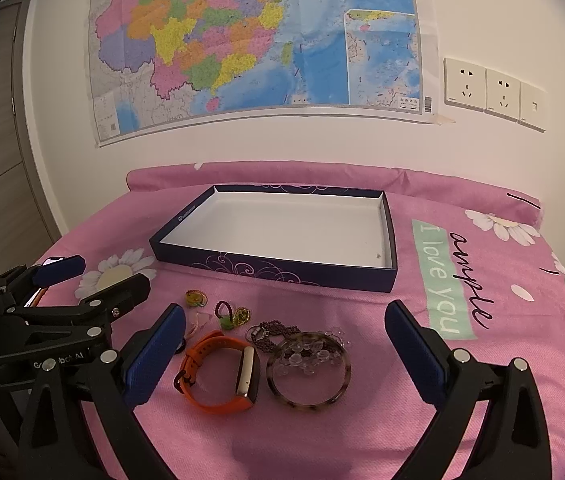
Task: Organize jewelry
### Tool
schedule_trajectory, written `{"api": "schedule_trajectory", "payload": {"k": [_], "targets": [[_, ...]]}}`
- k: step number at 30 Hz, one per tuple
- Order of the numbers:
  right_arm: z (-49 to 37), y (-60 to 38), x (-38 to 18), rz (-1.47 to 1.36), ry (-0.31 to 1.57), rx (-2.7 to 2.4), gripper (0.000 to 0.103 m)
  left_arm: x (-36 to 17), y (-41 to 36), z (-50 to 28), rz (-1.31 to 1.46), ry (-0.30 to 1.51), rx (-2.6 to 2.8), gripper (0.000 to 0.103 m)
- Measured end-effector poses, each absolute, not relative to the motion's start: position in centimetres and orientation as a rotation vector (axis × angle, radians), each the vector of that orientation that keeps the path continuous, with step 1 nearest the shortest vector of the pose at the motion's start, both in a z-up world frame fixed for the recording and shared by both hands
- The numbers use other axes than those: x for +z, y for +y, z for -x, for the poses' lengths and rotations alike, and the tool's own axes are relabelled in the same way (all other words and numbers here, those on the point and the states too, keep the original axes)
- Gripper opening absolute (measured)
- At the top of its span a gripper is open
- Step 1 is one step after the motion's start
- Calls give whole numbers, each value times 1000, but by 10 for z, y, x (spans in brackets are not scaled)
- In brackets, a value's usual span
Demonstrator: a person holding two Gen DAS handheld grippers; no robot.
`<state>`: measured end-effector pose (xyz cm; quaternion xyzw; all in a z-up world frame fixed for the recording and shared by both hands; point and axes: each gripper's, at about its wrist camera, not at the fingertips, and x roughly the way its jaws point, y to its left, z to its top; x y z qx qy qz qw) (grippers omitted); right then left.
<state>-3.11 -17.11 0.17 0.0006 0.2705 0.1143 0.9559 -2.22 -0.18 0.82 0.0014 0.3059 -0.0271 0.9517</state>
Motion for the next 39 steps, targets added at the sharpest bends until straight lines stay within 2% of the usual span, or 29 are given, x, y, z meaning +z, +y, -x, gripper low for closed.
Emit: {"api": "schedule_trajectory", "payload": {"k": [39], "targets": [[31,-173,1,-2,553,243,95,5,-6,20,-5,635,-57,98]]}}
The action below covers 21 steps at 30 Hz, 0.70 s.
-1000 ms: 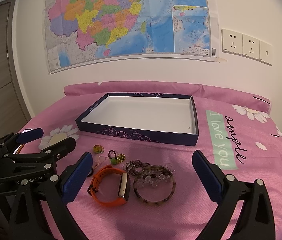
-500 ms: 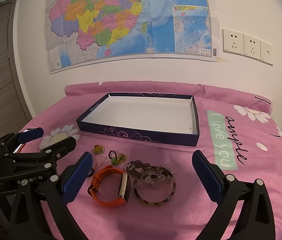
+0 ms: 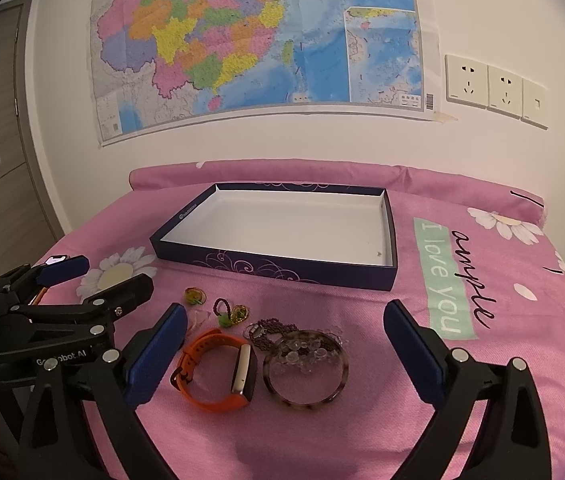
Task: Organize jewelry
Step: 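Grasp the orange watch band with the left tool while the right tool grasps the tortoiseshell bangle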
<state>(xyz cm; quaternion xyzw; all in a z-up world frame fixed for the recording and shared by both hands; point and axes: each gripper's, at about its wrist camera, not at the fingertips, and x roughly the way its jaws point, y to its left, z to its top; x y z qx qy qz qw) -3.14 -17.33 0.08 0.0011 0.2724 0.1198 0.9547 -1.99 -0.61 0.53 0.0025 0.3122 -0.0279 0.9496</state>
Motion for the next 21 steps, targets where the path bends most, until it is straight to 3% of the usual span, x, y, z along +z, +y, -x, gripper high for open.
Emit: {"api": "schedule_trajectory", "payload": {"k": [6,18,21], "targets": [[30,-181,-3,-5,570,250,90,-1,-10,19,-14,655,-98,97],[19,-205,-29,-31,711,238,59,-23,-26,14,-60,744,-219,97],[14,-208,-36,-41,748,243,48,-30,-32,11,-73,780,-258,84]]}}
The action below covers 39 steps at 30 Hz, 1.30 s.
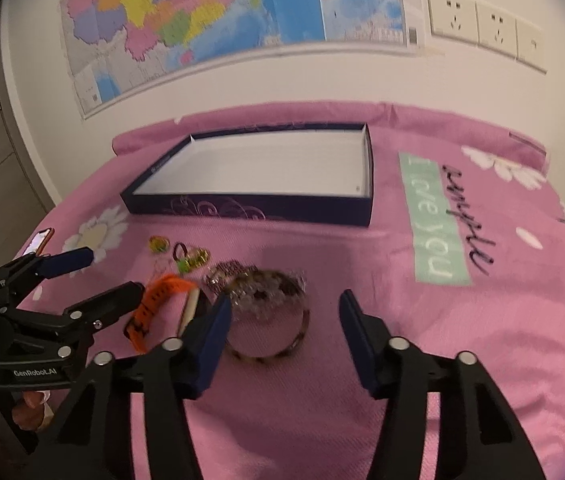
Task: Organize jewelry
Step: 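Grasp the orange watch band with the left tool while the right tool grasps the tortoiseshell bangle, then carry the watch band and bangle into the blue box and lower them with both tools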
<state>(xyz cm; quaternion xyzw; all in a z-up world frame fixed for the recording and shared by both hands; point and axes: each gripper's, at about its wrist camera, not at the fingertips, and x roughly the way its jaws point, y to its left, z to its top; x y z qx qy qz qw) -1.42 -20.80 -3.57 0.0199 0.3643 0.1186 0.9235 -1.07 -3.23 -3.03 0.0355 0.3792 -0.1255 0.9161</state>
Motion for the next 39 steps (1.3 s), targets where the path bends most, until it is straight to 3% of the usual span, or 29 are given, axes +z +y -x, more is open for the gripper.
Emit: {"api": "schedule_trajectory", "payload": {"k": [4,12,16,20,27,39], "targets": [[10,-210,-42,-53,784,262,34,-39,-41,8,-73,836,-328,68],[-2,-214,-51,-79,829,277,24,-47,-52,6,-60,882,-420,43],[-7,-214,-56,-79,849,283,9,-51,-50,1,-44,917,-433,31],[-6,-217,-55,-93,843,290,7,-52,-49,-3,-42,926,-421,17],[-5,-225,-47,-124,834,307,6,-47,-48,-1,-54,919,-424,10],[-5,-230,-28,-136,792,335,6,-24,-29,-1,-20,865,-439,10]]}}
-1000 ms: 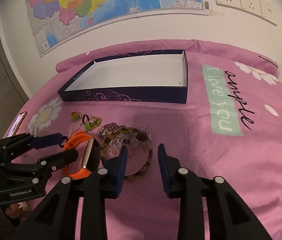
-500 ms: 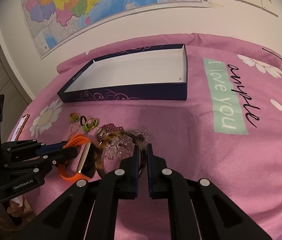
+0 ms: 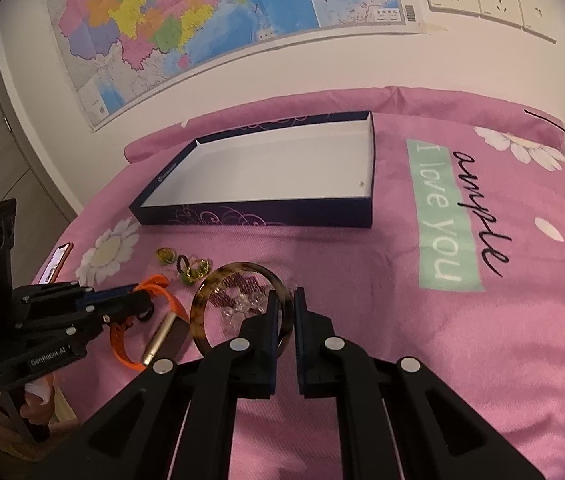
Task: Organize jewelry
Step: 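Carry the watch band and bangle into the blue box and lower them with both tools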
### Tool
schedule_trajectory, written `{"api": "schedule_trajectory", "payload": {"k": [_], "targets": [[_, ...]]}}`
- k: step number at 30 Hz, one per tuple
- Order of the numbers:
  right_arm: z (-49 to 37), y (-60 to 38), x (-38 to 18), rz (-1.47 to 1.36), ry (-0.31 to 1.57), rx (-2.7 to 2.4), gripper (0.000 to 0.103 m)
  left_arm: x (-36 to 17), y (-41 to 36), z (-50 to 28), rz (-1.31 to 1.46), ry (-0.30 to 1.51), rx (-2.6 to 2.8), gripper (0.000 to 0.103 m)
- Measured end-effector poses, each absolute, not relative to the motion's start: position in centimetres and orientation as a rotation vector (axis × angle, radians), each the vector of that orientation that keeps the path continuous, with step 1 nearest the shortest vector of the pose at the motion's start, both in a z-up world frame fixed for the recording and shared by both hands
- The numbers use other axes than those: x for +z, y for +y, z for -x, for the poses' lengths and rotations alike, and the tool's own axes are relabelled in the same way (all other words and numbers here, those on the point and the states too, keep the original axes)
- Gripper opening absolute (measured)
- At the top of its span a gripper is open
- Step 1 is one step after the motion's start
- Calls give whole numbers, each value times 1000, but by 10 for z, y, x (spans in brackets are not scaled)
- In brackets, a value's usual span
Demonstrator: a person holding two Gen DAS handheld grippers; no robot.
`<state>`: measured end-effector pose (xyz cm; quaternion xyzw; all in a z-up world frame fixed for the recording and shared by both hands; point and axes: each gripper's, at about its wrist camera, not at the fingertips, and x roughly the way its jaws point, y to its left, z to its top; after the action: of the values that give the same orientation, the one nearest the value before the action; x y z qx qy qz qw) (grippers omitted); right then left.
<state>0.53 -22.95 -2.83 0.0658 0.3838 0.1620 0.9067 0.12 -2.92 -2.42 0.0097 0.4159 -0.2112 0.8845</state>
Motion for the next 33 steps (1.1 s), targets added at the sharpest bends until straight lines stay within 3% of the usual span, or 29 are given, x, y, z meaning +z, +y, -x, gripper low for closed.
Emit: {"api": "schedule_trajectory", "payload": {"k": [18,33], "targets": [[-53,-214,5,-70,716,351,6,17,-1,-55,7,750,-368,10],[-152,-202,17,-56,732,309,6,20,2,-146,16,758,-311,11]]}}
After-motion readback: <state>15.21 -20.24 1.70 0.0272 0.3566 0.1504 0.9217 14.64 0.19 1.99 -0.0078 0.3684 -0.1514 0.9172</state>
